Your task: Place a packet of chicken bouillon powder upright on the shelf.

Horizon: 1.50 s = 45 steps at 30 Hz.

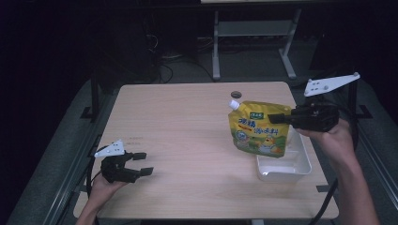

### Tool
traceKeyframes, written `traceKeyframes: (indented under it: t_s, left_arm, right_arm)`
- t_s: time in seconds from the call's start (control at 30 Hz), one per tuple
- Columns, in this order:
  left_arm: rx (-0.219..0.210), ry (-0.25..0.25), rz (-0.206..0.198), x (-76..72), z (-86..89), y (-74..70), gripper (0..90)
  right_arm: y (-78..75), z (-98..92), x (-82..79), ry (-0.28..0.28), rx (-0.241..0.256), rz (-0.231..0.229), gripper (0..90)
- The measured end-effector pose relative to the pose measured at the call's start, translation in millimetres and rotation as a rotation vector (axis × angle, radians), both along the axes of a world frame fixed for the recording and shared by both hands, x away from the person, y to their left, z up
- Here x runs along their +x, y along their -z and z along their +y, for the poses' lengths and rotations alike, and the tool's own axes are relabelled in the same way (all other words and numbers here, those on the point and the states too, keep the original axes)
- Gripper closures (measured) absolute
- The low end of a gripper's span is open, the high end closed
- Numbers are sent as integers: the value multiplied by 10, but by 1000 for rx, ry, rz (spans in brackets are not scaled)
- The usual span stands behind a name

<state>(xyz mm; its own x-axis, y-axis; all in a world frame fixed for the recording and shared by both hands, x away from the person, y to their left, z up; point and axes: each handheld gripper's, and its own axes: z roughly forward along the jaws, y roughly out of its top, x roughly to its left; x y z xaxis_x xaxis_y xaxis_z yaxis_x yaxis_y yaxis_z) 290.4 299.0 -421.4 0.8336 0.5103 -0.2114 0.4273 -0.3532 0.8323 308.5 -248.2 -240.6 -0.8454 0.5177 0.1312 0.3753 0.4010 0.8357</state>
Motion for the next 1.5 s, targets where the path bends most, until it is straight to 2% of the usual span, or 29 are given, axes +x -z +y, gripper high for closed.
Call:
traceKeyframes:
  t_s: [0.47, 0.87, 1.1, 1.5]
  left_arm:
    - [6, 1, 3, 4, -22, 18, 263]
    - [8, 3, 5, 6, -25, 23, 266]
    - [6, 0, 6, 8, -24, 21, 268]
    - [11, -5, 2, 0, -39, 25, 265]
  right_arm:
    - [104, -356, -110, 54, 22, -9, 896]
    - [236, -599, -170, 107, 39, 6, 896]
    - [300, -654, -180, 118, 46, 10, 896]
    - [499, -736, -166, 142, 53, 27, 895]
